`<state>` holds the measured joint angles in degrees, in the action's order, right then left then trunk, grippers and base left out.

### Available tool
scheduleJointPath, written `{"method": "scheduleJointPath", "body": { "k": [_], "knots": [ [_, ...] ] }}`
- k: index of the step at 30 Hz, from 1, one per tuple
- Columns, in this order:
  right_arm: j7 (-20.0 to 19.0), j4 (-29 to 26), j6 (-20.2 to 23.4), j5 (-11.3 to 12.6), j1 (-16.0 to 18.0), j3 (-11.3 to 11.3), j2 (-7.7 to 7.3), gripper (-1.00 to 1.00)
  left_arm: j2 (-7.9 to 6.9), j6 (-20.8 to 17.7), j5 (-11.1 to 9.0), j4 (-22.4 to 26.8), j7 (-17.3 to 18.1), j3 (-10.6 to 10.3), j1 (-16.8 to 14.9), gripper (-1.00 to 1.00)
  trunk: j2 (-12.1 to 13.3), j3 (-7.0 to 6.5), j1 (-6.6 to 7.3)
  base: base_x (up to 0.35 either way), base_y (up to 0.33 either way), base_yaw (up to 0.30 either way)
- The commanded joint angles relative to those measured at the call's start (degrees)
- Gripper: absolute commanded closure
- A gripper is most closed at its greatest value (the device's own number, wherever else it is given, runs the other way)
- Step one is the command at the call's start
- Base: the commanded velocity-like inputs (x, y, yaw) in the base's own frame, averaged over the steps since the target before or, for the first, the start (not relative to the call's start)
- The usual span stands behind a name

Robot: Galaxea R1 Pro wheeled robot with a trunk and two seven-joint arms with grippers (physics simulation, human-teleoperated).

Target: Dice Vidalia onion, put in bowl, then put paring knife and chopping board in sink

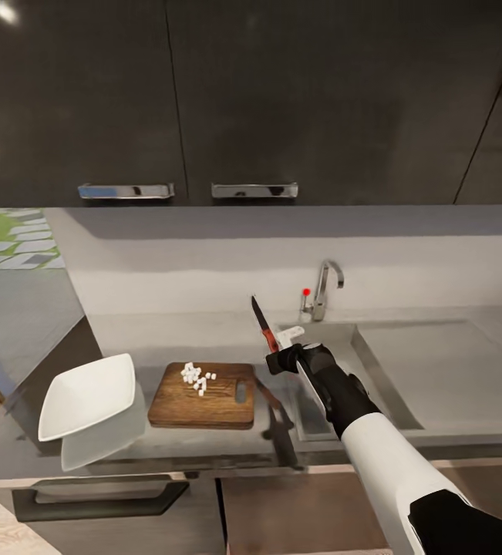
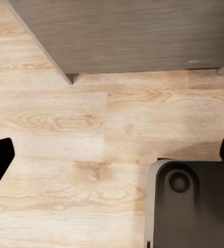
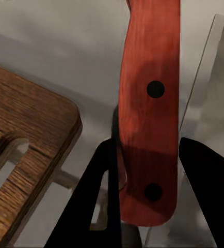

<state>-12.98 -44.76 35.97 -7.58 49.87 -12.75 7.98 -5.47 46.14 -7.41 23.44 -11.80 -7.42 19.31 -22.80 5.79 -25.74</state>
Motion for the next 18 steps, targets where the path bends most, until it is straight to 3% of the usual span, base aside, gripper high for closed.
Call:
{"method": "scheduleJointPath", "body": {
  "k": [1, 18],
  "knots": [
    [-0.38, -0.06, 0.24, -0.60, 0.05, 0.01, 0.01, 1.00, -0.07, 0.06, -0.59, 0.12, -0.17, -0.49, 0.02, -1.00, -0.12, 0.04, -0.04, -0.002, -0.001, -0.177],
    [-0.31, 2.69, 0.33, -0.75, 0.07, 0.65, -0.76, 1.00, -0.07, 0.09, -0.50, 0.54, -0.07, -0.49, -0.70, -1.00, -0.12, -1.23, -0.04, 0.000, 0.000, -0.173]
  ]
}}
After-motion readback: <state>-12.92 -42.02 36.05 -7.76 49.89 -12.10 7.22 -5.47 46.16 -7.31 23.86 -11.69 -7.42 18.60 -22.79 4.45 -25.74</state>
